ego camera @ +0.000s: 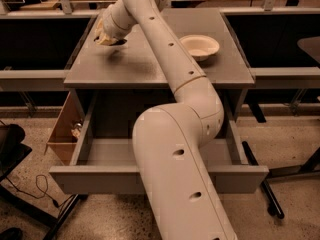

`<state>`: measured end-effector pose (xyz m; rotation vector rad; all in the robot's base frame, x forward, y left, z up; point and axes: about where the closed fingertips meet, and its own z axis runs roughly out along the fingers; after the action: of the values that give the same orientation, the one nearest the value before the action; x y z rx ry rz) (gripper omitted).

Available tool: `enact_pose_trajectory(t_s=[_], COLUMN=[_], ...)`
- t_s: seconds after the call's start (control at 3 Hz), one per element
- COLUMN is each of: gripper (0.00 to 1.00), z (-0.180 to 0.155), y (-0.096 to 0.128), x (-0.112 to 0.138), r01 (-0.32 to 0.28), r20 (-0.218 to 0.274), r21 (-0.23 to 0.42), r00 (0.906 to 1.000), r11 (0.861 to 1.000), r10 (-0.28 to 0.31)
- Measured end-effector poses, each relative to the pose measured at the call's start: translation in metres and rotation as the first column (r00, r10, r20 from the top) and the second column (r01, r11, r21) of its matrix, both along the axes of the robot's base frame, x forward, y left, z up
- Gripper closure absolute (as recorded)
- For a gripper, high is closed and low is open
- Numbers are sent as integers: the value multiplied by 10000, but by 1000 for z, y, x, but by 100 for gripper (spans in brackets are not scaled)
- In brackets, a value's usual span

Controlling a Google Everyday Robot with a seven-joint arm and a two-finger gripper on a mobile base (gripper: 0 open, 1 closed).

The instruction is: Pick rxbar chocolate from top drawer and place on counter

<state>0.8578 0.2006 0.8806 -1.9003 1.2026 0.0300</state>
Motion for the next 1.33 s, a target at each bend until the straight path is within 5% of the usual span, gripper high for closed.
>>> enact_pose_trajectory(t_s=[1.0,1.33], gripper=[0,0], z=[1,1], y=[2,2], x=[0,0], r01=[-34,-33], r20=[44,44], r21=[-19,-20], r00=[10000,10000], r11=[10000,10000], r10=[34,33])
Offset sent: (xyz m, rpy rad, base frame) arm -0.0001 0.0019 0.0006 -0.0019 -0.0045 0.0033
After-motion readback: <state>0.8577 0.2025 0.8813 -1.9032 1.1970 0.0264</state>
